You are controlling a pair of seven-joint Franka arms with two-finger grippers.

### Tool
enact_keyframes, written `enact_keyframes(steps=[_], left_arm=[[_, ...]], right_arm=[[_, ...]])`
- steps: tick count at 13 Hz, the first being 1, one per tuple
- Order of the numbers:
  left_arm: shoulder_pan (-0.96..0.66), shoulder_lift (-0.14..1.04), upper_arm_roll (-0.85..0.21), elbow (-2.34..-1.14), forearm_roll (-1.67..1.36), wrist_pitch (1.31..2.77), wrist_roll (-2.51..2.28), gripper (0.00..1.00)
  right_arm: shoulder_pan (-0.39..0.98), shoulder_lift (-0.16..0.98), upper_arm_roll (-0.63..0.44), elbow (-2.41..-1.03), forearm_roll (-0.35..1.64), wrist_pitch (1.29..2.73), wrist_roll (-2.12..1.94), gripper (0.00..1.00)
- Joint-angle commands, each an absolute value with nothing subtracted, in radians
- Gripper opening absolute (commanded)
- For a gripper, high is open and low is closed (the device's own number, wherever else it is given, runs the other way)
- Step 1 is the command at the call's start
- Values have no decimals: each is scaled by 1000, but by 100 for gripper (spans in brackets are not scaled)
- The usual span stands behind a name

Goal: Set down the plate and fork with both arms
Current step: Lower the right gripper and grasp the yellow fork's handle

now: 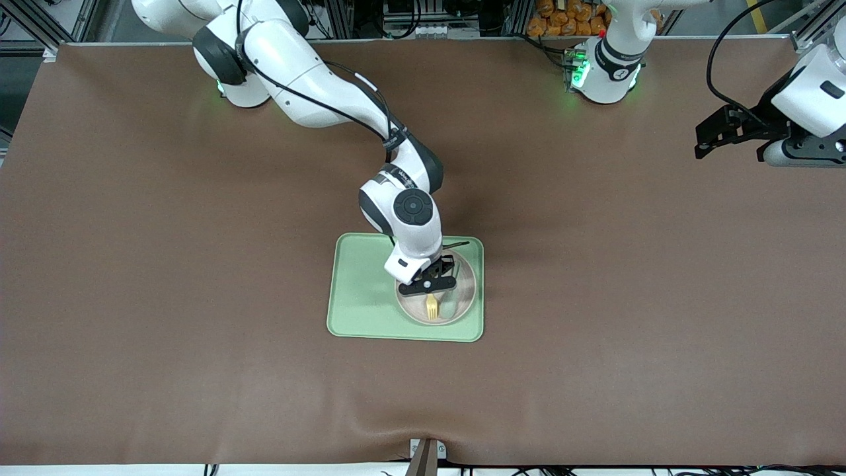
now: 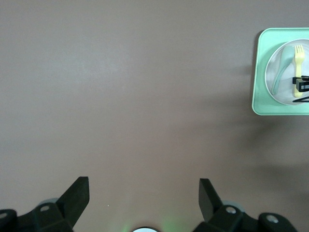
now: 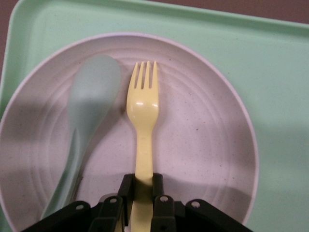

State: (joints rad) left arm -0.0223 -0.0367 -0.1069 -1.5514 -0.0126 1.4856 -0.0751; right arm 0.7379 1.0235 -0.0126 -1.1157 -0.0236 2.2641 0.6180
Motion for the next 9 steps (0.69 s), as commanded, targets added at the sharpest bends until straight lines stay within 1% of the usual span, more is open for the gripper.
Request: enact_keyframes(steps=[1, 5, 9], left_arm=[[-15, -48, -112, -1557, -3, 1480, -84, 100], [-12, -46, -104, -1557, -2, 1486, -83, 100], [-14, -46, -104, -1557, -5, 1497, -84, 100]], right_arm=[[749, 1040, -25, -1071, -34, 2250, 638, 16], [735, 1028, -18, -1071, -25, 2217, 640, 15], [710, 983, -20, -1068, 28, 2117, 640, 15]])
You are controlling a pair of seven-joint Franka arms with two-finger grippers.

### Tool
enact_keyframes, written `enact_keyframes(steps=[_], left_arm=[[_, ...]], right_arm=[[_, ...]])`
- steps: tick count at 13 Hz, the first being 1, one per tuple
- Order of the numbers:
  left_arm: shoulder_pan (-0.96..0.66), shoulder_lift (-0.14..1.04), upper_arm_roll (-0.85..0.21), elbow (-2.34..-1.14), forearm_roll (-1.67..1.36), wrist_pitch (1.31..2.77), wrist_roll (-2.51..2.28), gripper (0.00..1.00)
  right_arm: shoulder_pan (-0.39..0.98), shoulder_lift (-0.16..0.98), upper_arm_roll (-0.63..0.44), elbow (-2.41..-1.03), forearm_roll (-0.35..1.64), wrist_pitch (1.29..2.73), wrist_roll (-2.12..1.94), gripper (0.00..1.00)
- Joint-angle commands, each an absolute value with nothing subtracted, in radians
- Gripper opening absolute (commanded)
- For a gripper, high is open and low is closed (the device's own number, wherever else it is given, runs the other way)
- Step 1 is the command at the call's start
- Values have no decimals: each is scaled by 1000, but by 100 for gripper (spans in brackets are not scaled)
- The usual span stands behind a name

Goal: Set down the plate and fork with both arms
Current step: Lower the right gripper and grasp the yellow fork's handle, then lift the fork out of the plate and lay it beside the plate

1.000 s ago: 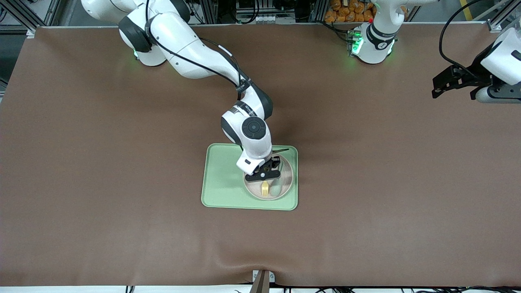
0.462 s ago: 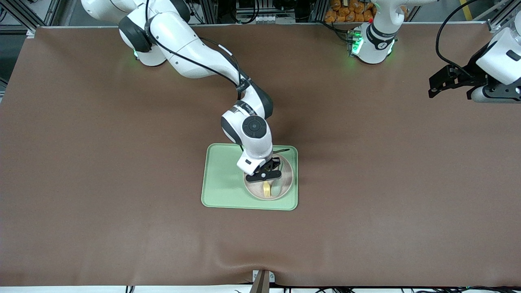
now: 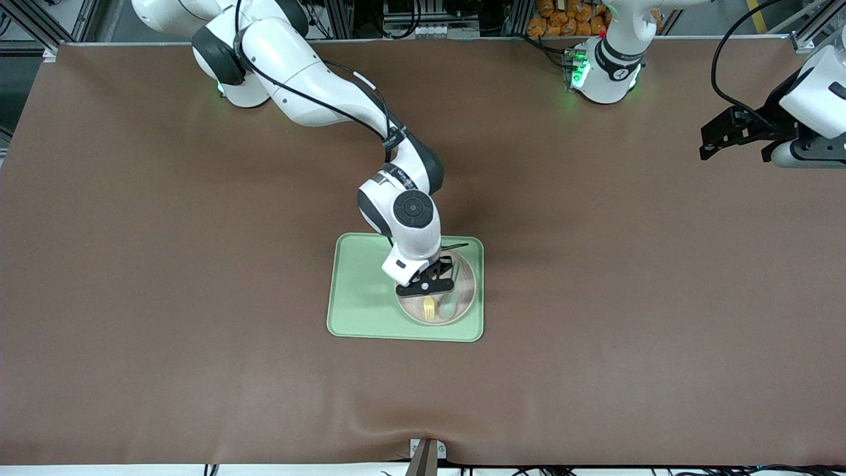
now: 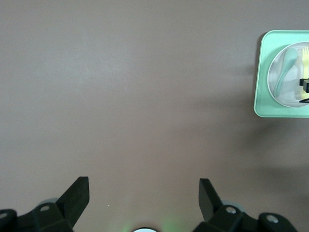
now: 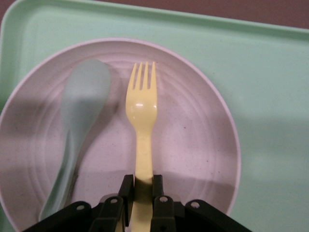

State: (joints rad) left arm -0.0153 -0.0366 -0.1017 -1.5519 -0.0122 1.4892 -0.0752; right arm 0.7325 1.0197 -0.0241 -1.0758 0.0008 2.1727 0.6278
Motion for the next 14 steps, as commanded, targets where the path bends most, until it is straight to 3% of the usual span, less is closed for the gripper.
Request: enact_keyframes(steps=[1, 9, 12, 14], left_arm=[[-12, -46, -104, -1557, -5, 1497, -83, 100], [-3, -46, -103, -1560, -5, 1494, -83, 100], [0, -46, -103, -1562, -5, 1493, -83, 100], [3, -46, -103, -1560, -5, 1494, -83, 100]], right_arm=[[707, 968, -20, -1068, 28, 2099, 640, 15], [583, 875, -17, -1139, 40, 2071, 627, 15], [563, 813, -15, -1267, 43, 2104, 592, 15], [560, 749, -15, -1423, 43, 2222, 594, 15]])
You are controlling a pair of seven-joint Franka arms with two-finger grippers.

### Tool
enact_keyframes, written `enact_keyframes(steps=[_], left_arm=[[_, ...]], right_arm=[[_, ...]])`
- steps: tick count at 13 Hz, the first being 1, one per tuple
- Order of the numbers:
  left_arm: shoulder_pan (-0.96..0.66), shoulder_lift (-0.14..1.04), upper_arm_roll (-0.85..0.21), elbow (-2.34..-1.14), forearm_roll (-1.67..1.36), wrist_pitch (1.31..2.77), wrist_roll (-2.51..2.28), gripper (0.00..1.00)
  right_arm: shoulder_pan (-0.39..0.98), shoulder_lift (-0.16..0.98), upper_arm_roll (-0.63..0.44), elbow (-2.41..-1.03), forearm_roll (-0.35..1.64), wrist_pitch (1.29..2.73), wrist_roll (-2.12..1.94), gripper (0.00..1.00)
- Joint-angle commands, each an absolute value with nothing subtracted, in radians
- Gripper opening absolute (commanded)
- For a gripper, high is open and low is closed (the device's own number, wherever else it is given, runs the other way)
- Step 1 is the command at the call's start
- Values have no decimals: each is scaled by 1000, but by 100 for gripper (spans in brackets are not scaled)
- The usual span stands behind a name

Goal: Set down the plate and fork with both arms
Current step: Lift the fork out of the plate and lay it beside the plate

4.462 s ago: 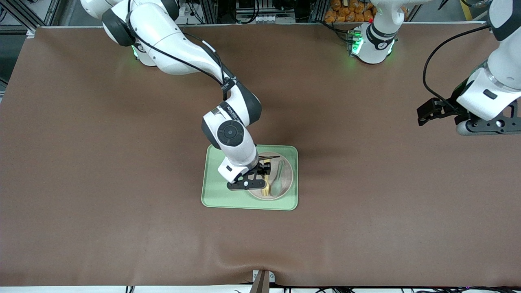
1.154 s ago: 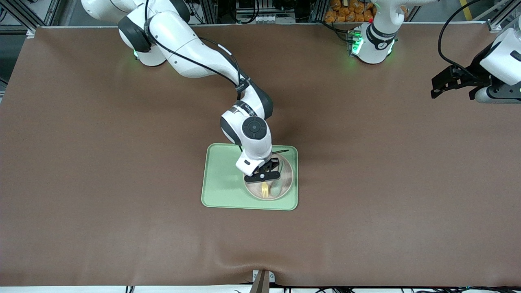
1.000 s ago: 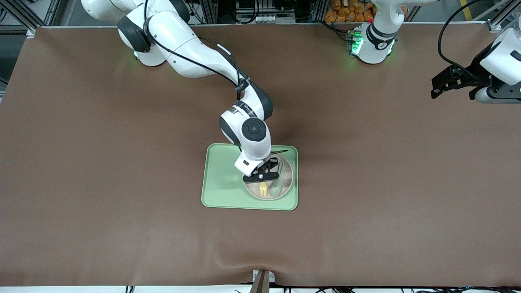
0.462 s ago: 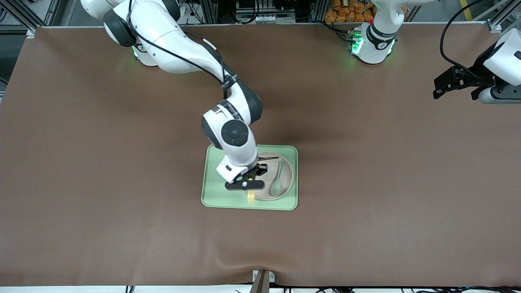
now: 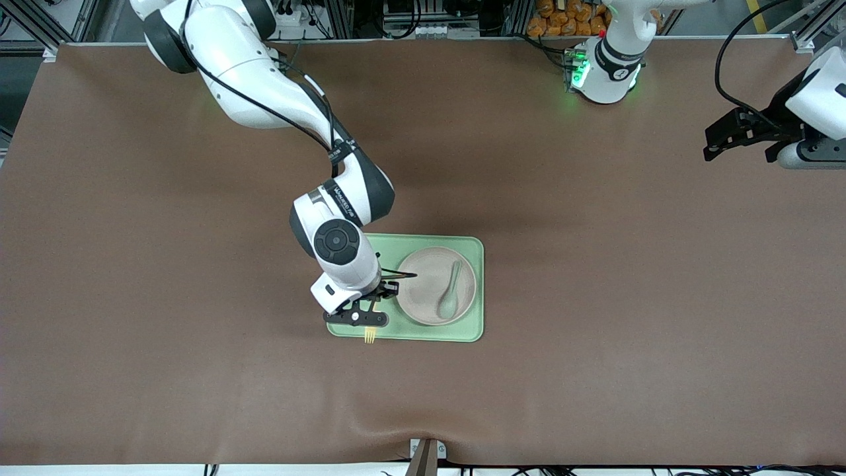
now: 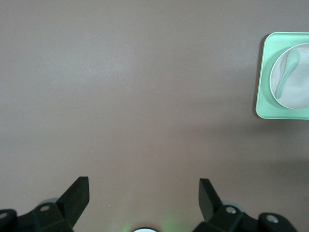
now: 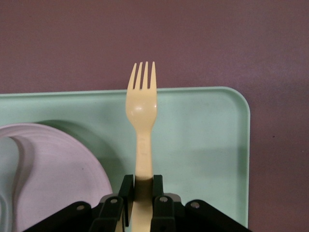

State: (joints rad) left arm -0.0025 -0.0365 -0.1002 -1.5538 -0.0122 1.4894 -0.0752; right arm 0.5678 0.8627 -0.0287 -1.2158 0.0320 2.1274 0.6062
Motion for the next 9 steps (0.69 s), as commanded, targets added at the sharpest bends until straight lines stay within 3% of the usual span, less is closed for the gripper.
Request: enact_keyframes(steps=[1, 4, 9], left_arm=[[3, -46, -103, -1560, -5, 1494, -83, 100], [5, -45, -103, -1562, -5, 1494, -81, 100], [20, -44, -103, -1562, -5, 1496, -71, 100]], right_arm=[[560, 723, -15, -1495, 43, 2265, 592, 15], [561, 687, -15, -1641, 43, 2414, 594, 15], [569, 692, -15, -1660, 43, 2439, 604, 18]])
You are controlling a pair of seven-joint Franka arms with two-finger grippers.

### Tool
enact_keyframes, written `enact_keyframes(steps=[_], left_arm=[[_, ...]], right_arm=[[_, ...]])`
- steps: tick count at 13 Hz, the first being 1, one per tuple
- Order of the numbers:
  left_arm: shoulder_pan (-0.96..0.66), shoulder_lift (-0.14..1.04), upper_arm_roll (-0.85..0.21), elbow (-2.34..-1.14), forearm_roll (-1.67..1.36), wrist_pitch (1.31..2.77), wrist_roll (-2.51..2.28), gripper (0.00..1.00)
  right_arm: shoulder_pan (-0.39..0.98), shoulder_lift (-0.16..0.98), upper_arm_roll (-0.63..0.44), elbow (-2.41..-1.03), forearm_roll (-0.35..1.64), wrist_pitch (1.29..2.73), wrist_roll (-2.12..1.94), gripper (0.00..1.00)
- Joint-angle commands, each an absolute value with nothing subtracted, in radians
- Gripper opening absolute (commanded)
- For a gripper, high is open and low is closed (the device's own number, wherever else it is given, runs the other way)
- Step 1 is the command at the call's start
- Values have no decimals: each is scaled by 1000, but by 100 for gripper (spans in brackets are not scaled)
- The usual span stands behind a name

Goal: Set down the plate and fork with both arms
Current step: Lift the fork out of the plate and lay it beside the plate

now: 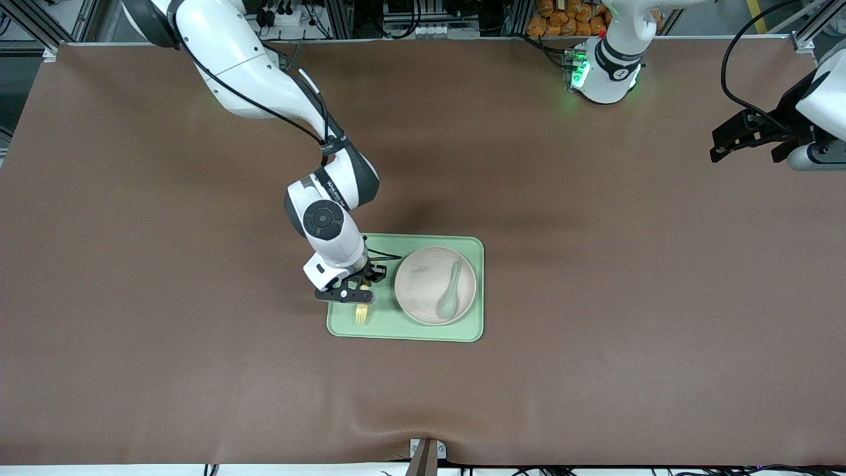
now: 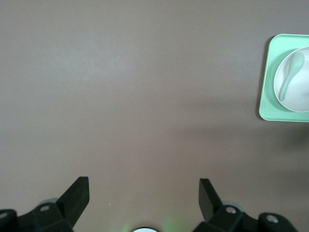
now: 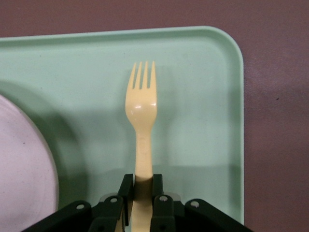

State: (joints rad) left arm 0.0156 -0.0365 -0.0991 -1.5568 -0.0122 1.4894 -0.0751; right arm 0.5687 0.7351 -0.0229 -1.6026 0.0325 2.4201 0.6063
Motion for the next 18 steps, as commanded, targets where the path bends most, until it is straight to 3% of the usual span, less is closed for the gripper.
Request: enact_keyframes(steps=[1, 4, 7, 11, 15, 16, 17, 18], left_arm=[[20, -43, -103, -1562, -5, 1496, -71, 100], [18, -44, -104, -1560, -8, 1496, -72, 100], [18, -44, -104, -1560, -9, 1496, -71, 100], [18, -44, -104, -1560, -9, 1496, -71, 100], [18, -44, -104, -1562, -9, 1496, -71, 100], [18, -44, -104, -1562, -9, 1496, -71, 100], [18, -44, -104, -1560, -9, 1496, -71, 100], [17, -44, -104, -1560, -9, 1496, -71, 100]], right_arm=[[569, 695, -15, -1663, 43, 2441, 604, 18], [574, 699, -15, -1666, 43, 2453, 606, 24], [583, 701, -15, -1664, 43, 2450, 606, 52], [577, 696, -14, -1620, 43, 2424, 598, 59], [558, 683, -17, -1472, 43, 2248, 597, 76], [552, 680, -21, -1435, 43, 2194, 597, 83], [529, 651, -25, -1408, 43, 2143, 595, 98], [496, 620, -23, -1411, 43, 2114, 594, 100]])
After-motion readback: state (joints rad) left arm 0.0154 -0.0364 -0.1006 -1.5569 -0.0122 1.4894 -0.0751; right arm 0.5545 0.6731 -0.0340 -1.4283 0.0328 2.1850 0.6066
